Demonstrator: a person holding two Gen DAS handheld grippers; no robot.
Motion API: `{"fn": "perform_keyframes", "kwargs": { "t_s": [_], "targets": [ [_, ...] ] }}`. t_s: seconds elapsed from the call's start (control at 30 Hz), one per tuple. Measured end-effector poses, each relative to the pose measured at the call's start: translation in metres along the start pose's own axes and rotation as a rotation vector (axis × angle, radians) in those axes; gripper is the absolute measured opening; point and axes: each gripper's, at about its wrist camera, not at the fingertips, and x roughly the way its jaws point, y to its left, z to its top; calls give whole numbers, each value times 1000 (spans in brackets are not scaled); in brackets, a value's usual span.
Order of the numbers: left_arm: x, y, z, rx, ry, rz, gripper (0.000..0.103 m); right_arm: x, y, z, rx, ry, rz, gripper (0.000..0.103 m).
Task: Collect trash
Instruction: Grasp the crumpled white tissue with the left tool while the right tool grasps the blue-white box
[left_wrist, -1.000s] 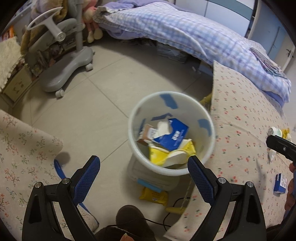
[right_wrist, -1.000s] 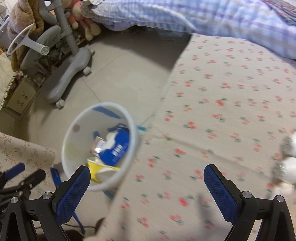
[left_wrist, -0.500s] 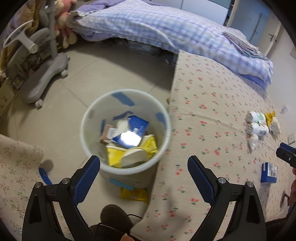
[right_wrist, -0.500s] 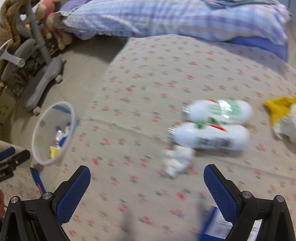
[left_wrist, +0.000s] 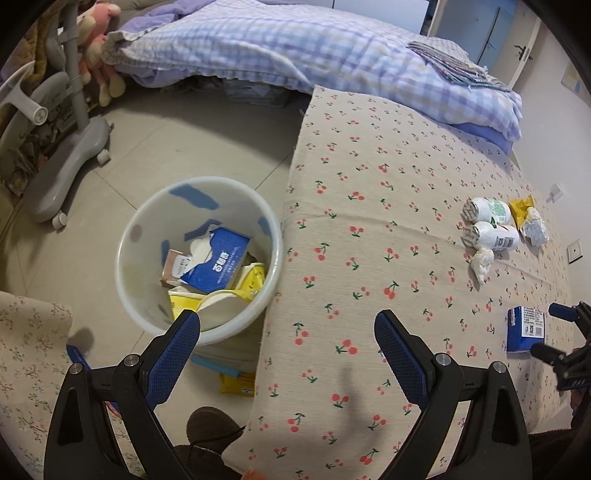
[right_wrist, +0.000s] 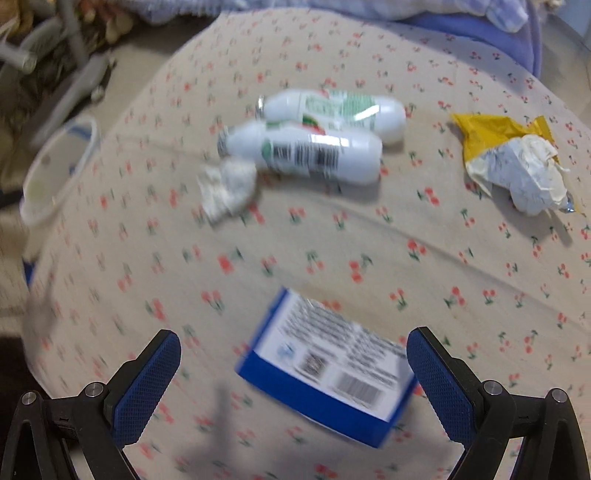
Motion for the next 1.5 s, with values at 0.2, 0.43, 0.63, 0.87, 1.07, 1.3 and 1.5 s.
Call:
{"fn": "perform_keyframes", "kwargs": {
  "t_s": [0.2, 0.43, 0.63, 0.87, 1.07, 1.3, 1.5],
  "targets": [
    [4, -8, 1, 13, 12, 3, 97, 13, -1, -14, -146, 36, -77, 101],
    [14, -32, 5, 44, 33, -9, 97, 35, 3, -15, -283, 74, -186, 100],
    [29, -73, 11, 98, 71, -37, 97, 41, -12, 1, -213, 61, -194, 89],
    [46, -134, 19, 155, 116, -100, 97, 37, -66, 10, 71, 53, -106, 62],
    [56, -187, 25, 184, 132, -151, 97, 20, -108, 7, 245, -7, -67, 62],
    [68, -212, 27, 181, 132, -202, 86, 3, -142, -7, 348, -43, -55, 69],
    [76, -213, 27, 156, 136, -226, 51, -10, -157, -17, 417, -76, -14, 78]
  ]
}}
